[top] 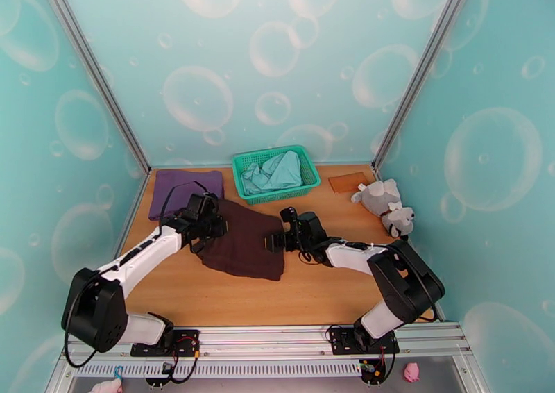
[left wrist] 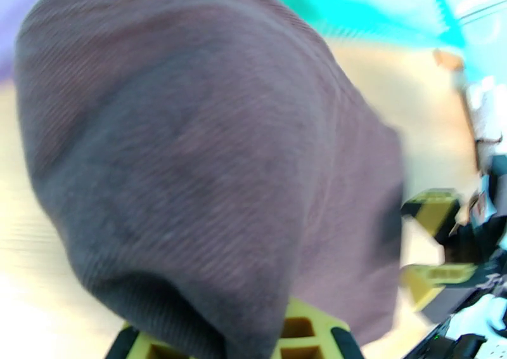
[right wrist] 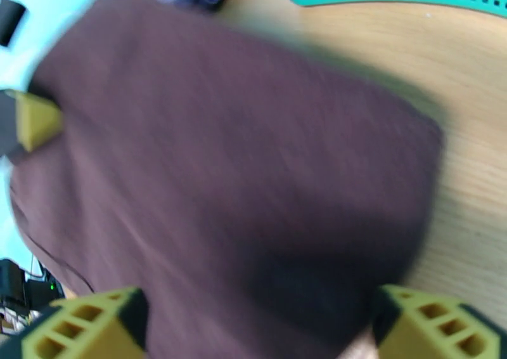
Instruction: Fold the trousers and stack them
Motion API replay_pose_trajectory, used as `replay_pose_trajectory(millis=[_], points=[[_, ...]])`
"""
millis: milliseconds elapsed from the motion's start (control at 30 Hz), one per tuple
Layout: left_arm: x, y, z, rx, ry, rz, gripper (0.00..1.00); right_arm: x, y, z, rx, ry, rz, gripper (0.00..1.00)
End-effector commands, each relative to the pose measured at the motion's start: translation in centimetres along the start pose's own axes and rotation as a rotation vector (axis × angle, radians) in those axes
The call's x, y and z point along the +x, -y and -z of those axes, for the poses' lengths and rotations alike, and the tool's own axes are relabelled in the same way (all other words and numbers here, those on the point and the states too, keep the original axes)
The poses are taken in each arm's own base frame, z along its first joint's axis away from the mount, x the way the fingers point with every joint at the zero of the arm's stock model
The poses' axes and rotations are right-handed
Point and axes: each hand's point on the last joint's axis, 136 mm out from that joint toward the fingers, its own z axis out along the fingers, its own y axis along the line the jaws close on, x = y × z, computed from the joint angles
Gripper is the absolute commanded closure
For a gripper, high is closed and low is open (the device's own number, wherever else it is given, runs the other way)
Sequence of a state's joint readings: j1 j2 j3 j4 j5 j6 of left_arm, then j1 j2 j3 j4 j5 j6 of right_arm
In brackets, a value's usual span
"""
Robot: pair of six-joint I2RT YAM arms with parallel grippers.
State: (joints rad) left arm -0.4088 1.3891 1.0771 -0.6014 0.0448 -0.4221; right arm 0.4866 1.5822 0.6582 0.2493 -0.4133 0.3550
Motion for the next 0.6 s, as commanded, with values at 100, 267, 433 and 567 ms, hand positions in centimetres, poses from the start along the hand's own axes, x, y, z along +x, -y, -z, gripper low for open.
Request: replay_pose_trajectory(millis=[100, 267, 433, 567], points=[[-2.6, -2.7, 6.4, -0.220, 0.023, -0.020, 1.00, -0.6, -1.1, 0.6, -0.066, 0.029, -0.016, 0.01], [-5.3, -2.6, 8.1, -0.283, 0.045, -0.044, 1.00, -0.7, -1.4, 0.8, -0.075, 0.034, -0.012, 0.01], [-8.1, -2.1, 8.1, -0.306, 0.066, -0.073, 1.00, -0.8, -1.2, 1.0, -0.063, 0.040, -0.008, 0.01], [-11.2, -1.8, 8.1, -0.316, 0.110, -0.079, 1.00, -0.8, -1.1, 0.9, -0.060, 0.038, -0.006, 0.01]])
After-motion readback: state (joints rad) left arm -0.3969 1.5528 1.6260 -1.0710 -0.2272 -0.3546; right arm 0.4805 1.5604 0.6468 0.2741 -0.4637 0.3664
